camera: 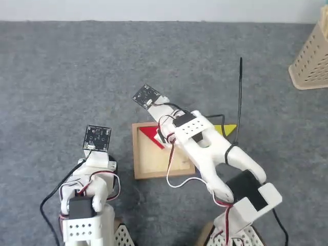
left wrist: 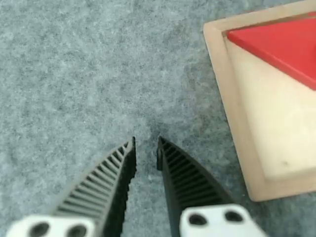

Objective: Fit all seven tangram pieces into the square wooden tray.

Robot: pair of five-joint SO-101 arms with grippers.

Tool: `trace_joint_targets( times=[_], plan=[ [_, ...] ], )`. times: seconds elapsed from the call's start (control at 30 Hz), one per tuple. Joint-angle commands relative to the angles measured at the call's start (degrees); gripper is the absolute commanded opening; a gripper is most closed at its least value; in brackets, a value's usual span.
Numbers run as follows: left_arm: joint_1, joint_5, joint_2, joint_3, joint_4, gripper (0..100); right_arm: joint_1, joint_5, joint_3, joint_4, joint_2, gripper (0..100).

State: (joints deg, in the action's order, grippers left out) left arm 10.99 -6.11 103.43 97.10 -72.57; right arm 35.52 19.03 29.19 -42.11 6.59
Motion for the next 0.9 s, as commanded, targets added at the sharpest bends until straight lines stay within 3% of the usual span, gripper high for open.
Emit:
trace_joint_targets(
  times=[0.0, 0.2, 0.4, 0.63, 0.87],
  plan=[
    [-0.1, 0.4, 1.3, -0.5, 0.0, 7, -0.7, 1.3, -2.1, 0.4, 1.1, 0.9],
    [-0.1, 0.4, 1.3, -0.5, 0.0, 7, -2.9, 0.9, -2.4, -1.1, -1.2, 1.0],
    [-0.1, 0.4, 1.3, -0.5, 0.0, 7, -8.7, -4.6, -5.4, -14.5, -15.1, 1.1],
    [-0.1, 0.4, 1.3, -0.5, 0.0, 7, -17.1, 1.8, -6.2, -26.9, -19.9, 16.7],
    [-0.1, 0.4, 1.3, -0.5, 0.0, 7, -21.7, 14.3, -8.7, -26.6, -12.7, 18.4]
  ],
)
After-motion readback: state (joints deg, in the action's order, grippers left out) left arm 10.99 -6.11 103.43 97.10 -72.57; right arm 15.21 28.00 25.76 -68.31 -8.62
